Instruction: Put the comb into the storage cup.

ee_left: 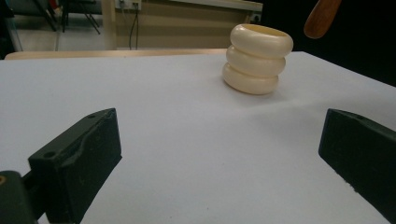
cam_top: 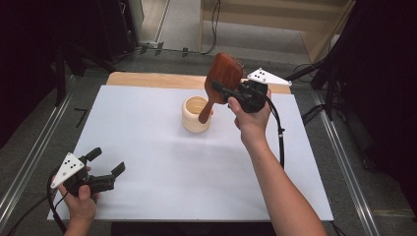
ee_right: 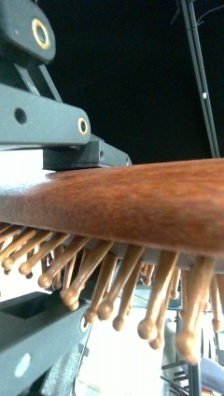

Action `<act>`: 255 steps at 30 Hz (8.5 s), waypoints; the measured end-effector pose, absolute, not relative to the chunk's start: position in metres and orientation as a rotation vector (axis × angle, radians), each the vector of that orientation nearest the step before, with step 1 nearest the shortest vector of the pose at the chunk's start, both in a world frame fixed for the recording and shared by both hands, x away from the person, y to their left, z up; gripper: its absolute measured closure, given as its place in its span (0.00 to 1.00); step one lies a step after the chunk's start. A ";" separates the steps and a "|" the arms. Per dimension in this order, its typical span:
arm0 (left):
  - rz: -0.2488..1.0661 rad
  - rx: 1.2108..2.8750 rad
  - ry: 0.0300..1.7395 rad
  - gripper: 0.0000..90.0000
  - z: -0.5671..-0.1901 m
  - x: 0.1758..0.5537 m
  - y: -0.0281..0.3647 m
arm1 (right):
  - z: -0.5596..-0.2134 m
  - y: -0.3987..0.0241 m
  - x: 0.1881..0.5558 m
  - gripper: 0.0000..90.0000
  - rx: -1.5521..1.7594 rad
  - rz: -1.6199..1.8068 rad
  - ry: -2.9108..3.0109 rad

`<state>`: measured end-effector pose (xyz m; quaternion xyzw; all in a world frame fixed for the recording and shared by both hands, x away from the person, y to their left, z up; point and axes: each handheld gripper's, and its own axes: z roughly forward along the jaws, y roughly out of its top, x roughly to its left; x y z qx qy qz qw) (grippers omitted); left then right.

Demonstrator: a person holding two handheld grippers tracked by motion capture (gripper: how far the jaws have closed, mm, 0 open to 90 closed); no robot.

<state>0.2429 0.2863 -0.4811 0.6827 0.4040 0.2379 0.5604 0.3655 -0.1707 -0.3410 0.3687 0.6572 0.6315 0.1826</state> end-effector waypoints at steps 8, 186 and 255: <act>0.560 1.614 0.950 0.00 -0.481 0.243 0.287 | -0.336 -0.166 0.373 0.58 1.030 1.768 1.852; 0.547 1.628 0.949 0.00 -0.482 0.244 0.286 | -0.417 -0.201 0.361 0.00 1.176 1.529 1.906; 0.553 1.631 0.950 0.00 -0.482 0.244 0.284 | -0.464 -0.316 0.256 0.00 1.180 1.417 1.827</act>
